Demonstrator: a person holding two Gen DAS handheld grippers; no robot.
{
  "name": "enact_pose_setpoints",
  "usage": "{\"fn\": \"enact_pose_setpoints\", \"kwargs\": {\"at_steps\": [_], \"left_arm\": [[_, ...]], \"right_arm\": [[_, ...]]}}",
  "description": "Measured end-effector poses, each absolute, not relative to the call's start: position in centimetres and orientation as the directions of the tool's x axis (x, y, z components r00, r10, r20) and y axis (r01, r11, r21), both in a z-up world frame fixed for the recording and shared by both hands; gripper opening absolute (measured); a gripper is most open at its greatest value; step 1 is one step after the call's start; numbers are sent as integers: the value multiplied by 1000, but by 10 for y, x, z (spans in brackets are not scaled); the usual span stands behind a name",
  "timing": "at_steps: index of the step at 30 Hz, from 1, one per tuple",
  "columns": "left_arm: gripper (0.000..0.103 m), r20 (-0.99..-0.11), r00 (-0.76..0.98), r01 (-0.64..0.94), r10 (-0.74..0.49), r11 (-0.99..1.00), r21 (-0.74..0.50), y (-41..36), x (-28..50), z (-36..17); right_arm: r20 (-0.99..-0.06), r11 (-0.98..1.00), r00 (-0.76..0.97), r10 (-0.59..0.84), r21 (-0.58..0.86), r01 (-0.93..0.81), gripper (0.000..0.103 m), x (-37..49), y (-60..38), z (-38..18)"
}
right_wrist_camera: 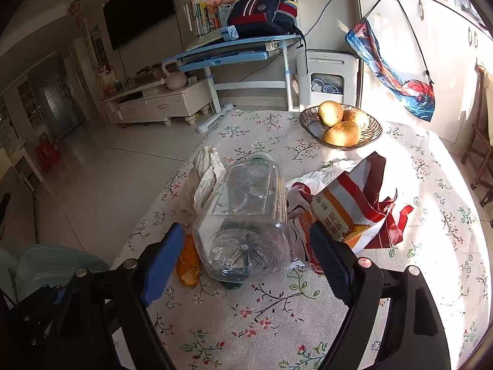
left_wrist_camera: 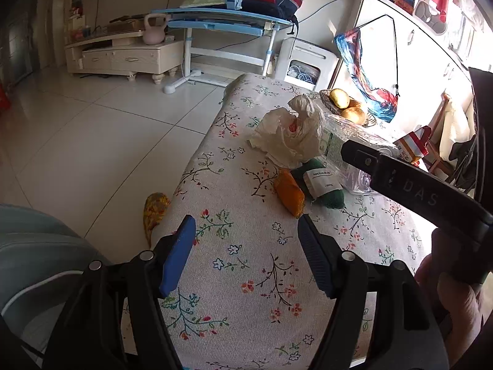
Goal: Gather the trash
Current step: 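Grasp the clear plastic bottle with the right gripper while the left gripper closes on an orange peel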
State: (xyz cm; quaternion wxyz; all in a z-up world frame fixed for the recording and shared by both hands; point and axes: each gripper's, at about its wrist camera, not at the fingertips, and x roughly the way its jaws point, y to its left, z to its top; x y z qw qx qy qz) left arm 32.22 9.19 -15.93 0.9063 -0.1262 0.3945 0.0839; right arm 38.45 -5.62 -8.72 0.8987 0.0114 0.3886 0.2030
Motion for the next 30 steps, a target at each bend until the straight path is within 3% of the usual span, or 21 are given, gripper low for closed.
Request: {"fn": "enact_pose_setpoints", "kwargs": {"at_steps": [2,14,21,25,27,28,30], "left_arm": [[66,-738,673,-248,53,956,-157,90,327,-160],[66,-758,650,-234,48,962,-141,82,363,-168],[66,-785,617,-240,61,964,-113,79,386,-175],[66,-799,597,-228,75,970,-79,74,396,-183],[66,-802,591,-232,86,970,-67,73,400,-186],[63,-802,591,-235,84,969,-71,73,401,-187],[47,-804,590,-235,75,969,-82,73,402,-190]], "right_arm": [[-702,913,602,380,183,-363,59,388,-56,-90],[-637,896,651,414,157,-416,58,318,-93,-64],[-704,903,601,379,138,-407,57,261,-131,-92],[-743,912,568,353,138,-386,59,262,-142,-109],[-743,915,568,352,147,-375,73,267,-143,-110],[-739,916,574,353,146,-375,75,267,-143,-109],[-731,916,588,346,129,-379,79,268,-139,-106]]}}
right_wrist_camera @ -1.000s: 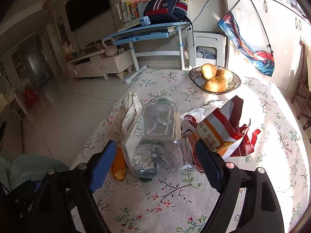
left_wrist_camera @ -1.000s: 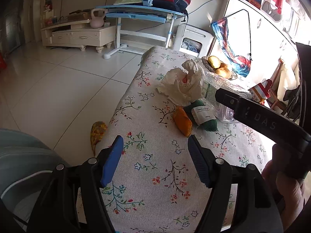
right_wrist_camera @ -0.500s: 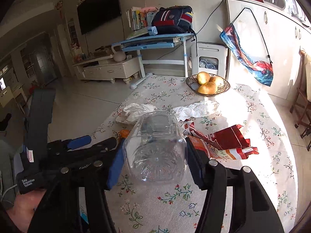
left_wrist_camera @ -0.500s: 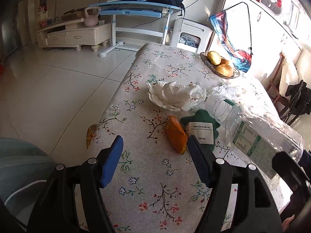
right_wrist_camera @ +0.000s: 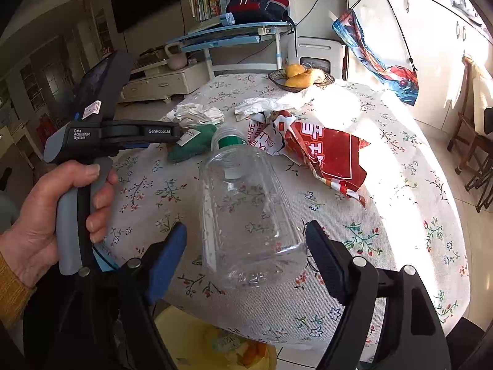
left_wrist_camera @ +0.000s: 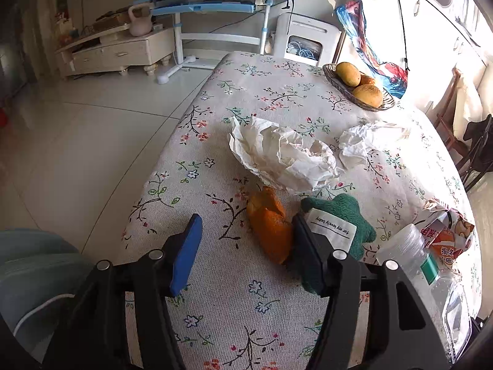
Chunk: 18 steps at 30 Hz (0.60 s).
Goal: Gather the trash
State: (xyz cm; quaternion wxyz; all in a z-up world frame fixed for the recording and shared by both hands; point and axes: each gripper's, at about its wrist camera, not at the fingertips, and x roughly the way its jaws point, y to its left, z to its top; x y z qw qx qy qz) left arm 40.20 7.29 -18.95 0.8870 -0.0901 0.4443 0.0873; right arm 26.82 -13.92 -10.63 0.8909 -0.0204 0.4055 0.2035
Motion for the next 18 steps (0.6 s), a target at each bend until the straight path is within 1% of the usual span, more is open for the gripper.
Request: {"fn": "enact_pose_setpoints", "kwargs": {"at_steps": [2,6,7,8,9,11,13,14,15,16,17,18], "left_arm": [[22,-804,590,-224,74,972,-76,70,401,-189],[18,-803,595,-196,25,974,-116,70,387,-188],[18,-805,593,-188,11,974,-125,71,381,-188],[18,-805,593,-180,-2,974,-135,70,376,-188],[18,-807,591,-175,-16,974,-147,71,370,-188],[18,-807,588,-154,-53,972,-177,73,357,-188],[19,-808,586,-139,-55,976,-167,71,351,-188],[21,-810,585,-136,-48,978,-157,70,348,-188],[23,-810,585,-133,-43,980,-148,68,347,-188],[30,-809,587,-136,-29,982,-134,68,345,-187],[40,-807,591,-143,-11,983,-118,67,344,-186],[44,-803,596,-149,4,983,-106,66,342,-186]], "right_arm": [[-727,916,596,341,115,-384,79,267,-136,-106],[-726,921,604,329,105,-376,79,270,-135,-109],[-725,922,604,330,110,-371,77,270,-138,-110],[-726,924,604,330,116,-365,65,271,-140,-110],[-729,924,599,332,123,-363,63,272,-143,-111],[-726,925,602,333,128,-357,63,271,-147,-110],[-727,926,603,329,125,-355,63,272,-148,-109],[-730,926,598,330,127,-355,64,273,-147,-109],[-729,929,603,324,123,-350,69,274,-147,-109],[-726,932,610,316,118,-342,73,274,-147,-109],[-723,933,615,316,119,-340,76,272,-146,-109],[-721,934,618,313,118,-336,76,273,-146,-109]]}}
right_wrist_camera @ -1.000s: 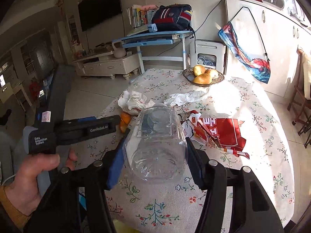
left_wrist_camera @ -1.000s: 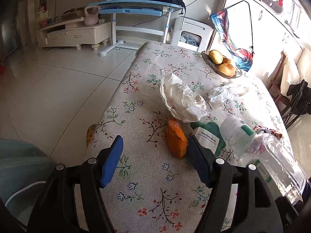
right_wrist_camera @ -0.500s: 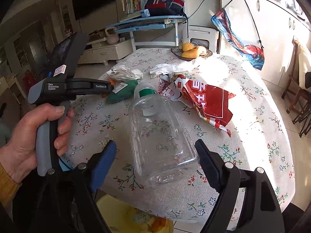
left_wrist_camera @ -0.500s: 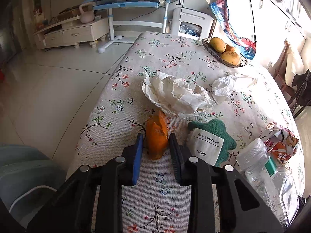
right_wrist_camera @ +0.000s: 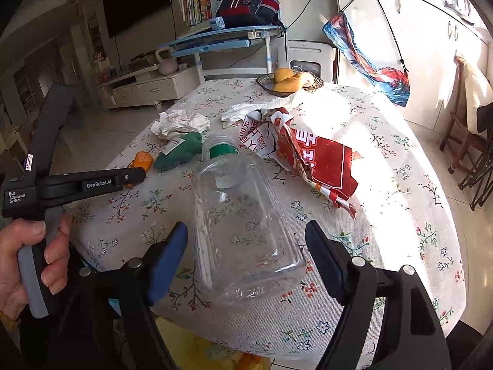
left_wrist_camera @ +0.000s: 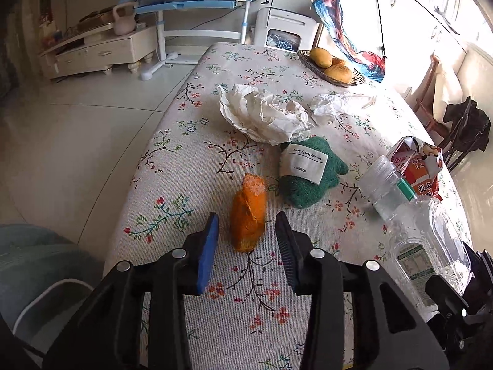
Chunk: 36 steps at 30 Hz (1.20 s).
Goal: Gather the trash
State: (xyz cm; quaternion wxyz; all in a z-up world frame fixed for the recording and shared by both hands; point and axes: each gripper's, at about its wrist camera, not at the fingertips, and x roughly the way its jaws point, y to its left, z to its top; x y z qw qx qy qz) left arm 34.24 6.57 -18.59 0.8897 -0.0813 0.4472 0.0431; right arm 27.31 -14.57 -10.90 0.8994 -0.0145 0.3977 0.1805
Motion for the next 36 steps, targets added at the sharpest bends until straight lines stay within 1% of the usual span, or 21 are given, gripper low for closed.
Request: {"fn": "enact_pose_setpoints", "kwargs": {"at_steps": [1,6,10,20,29,31,32,33,34,35,36], "left_arm": [[47,-800,600,-153,14,983,-97,65,342,-185],[48,-798,602,-145,36,987,-65,58,343,-186],[51,-794,606,-144,53,989,-44,53,342,-187],[57,-788,612,-146,72,989,-23,50,342,-188],[57,-785,614,-158,77,987,-27,51,345,-189],[57,-782,619,-159,73,987,-33,52,345,-189],[52,-780,622,-160,72,987,-37,53,344,-189],[45,-778,625,-160,71,986,-39,53,343,-188],[30,-778,625,-156,68,987,-39,54,342,-188],[21,-781,622,-149,54,987,-51,55,342,-188],[21,-782,622,-146,39,987,-67,56,341,-187]], "right_arm": [[-721,935,619,311,116,-334,76,274,-145,-110],[-728,938,612,308,124,-324,76,278,-148,-114],[-735,938,605,308,130,-320,76,279,-149,-118],[-743,940,594,307,140,-311,76,280,-154,-124],[-745,941,591,309,147,-306,76,281,-156,-127],[-744,940,591,312,152,-306,74,280,-156,-127],[-741,938,592,318,155,-309,71,280,-156,-127],[-739,937,592,322,158,-311,69,280,-157,-127],[-735,936,594,326,162,-314,67,279,-156,-126],[-732,933,594,333,167,-318,65,279,-156,-125],[-729,931,593,341,174,-321,63,278,-156,-124]]}}
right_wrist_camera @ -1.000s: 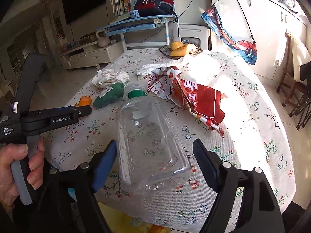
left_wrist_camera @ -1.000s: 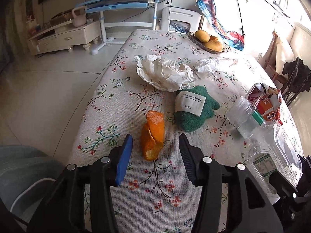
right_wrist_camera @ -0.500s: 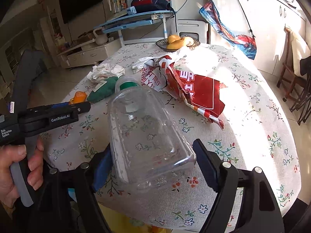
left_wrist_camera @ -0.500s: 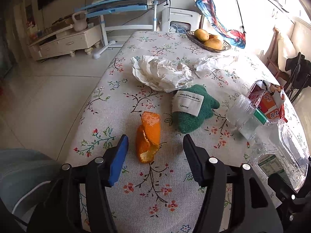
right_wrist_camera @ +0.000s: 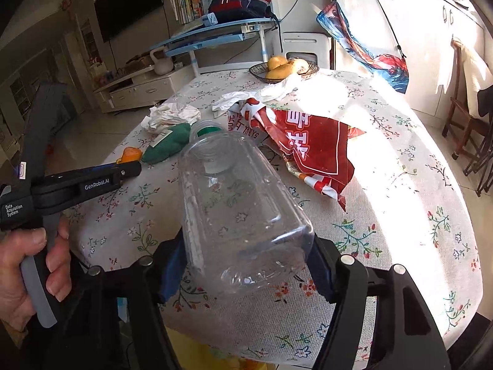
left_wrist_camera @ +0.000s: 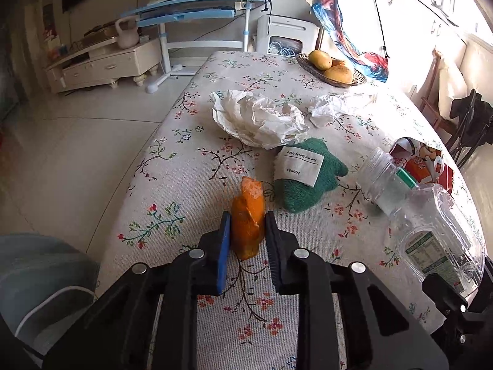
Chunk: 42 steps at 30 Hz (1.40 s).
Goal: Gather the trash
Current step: 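Carry the peel and bottle over the basin and open both grippers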
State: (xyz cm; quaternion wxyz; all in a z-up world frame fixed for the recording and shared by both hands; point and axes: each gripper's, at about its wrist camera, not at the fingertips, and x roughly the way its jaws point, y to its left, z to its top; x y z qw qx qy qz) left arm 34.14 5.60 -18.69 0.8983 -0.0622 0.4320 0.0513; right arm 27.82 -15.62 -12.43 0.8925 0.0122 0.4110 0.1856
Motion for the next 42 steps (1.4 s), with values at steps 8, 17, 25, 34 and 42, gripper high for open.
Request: {"fn": "enact_pose_setpoints", "kwargs": {"at_steps": [8,17,25,34,42], "left_arm": [[19,-769,640,-133,-8,984,-121,58,320,-176],[19,-754,656,-125,-39,979,-160,55,291,-162],[19,-744,666,-108,-57,979,-171,48,267,-153],[19,-724,685,-73,-78,982,-176,39,240,-139],[19,-716,691,-39,-100,984,-175,30,212,-133]], "right_arm": [[-700,909,585,410,266,-320,57,274,-163,-116],[-652,894,612,448,299,-335,57,260,-167,-92],[-624,884,626,468,319,-342,57,242,-170,-77],[-580,872,652,489,328,-363,57,218,-180,-50],[-550,863,665,505,327,-385,57,192,-182,-29]]}}
